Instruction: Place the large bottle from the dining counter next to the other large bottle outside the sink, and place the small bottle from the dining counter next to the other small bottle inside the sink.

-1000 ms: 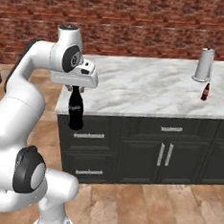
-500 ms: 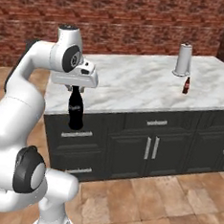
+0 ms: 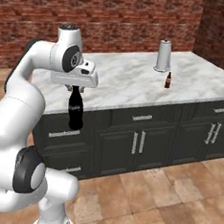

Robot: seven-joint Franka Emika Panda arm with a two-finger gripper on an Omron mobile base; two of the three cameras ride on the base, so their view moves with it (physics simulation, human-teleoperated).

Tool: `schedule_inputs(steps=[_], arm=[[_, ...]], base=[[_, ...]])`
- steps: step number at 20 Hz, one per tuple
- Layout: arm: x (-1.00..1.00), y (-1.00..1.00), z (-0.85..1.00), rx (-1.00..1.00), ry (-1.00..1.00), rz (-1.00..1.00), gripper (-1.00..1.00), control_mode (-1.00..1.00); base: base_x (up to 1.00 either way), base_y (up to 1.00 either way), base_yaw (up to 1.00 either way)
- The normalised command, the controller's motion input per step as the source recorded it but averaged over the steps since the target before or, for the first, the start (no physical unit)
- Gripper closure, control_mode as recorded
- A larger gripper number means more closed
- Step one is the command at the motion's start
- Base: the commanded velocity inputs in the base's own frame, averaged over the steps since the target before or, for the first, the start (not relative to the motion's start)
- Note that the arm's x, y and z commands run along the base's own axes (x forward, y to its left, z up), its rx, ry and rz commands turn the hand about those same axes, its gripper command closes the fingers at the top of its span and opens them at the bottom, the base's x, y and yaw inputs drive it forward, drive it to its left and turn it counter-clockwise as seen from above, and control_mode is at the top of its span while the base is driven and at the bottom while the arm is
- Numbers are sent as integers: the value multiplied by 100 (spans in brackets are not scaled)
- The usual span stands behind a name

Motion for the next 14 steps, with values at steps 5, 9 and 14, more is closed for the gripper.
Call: schedule_inputs(steps=[5, 9, 14], arm=[[0, 0, 0, 0, 0, 0, 100, 100], [0, 0, 0, 0, 0, 0, 100, 100], [0, 0, 0, 0, 0, 0, 100, 100]], base=[[0, 1, -25], [0, 1, -25], [0, 5, -23]])
